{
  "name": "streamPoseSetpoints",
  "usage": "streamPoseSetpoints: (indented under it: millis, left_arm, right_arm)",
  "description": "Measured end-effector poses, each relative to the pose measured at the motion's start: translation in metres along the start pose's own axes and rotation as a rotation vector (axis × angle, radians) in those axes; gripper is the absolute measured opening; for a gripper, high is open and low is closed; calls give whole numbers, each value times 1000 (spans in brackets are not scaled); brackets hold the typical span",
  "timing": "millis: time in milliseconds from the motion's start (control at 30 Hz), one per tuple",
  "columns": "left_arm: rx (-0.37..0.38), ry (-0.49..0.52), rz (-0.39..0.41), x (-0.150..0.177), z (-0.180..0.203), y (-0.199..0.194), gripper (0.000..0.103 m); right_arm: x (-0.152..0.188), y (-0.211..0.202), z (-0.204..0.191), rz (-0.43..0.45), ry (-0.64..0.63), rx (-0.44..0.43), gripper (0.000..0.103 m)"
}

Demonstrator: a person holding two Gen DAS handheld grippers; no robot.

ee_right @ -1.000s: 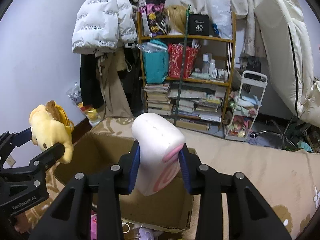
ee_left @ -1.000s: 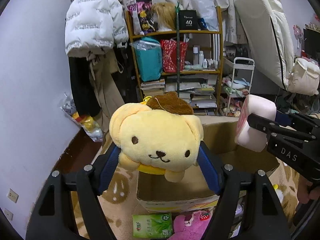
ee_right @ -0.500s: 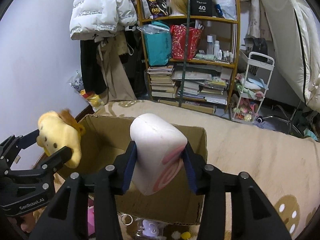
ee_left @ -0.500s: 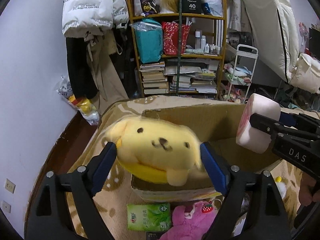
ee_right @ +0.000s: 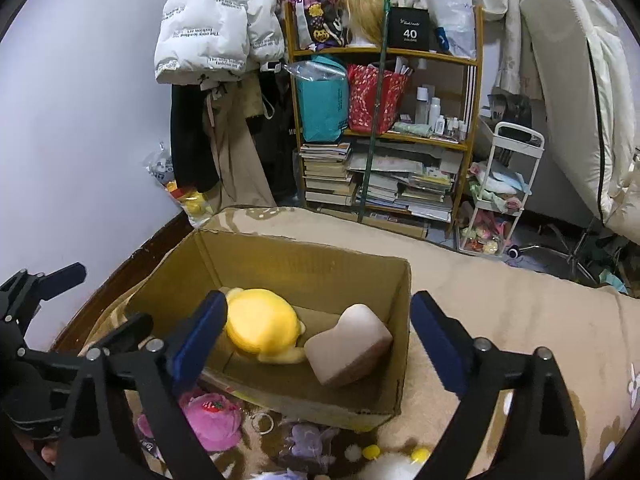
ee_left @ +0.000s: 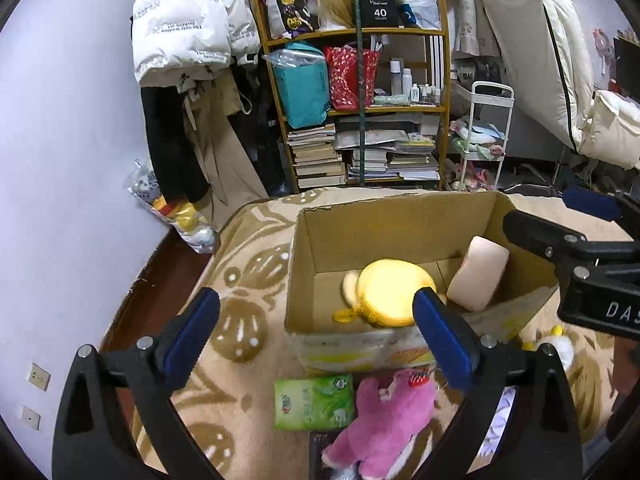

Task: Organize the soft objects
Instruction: 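Open both tools to drop the dog and cushion into the box, then lower the left tool onto the pink bear while the right tool approaches the white fluffy plush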

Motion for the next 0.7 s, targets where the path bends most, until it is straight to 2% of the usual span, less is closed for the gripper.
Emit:
streamPoseSetpoints:
  millis: [267, 700]
  left_arm:
    - [-13, -25, -37, 14, -10, -30, 97]
    - [-17, 19, -100, 42, -8, -68, 97]
  right_arm:
    - [6, -30, 5, -7, 18, 28, 99]
    - [36, -72, 21, -63, 81, 60, 99]
Point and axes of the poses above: each gripper's, at about its wrist camera, not at the fingertips, and y roughly the way its jaws point, z to its right, x to its underside, the point moved 4 cm from there along y, roughly the way its jaws point, and after that the axes turned 7 degrees about z, right-handed, at the moved point
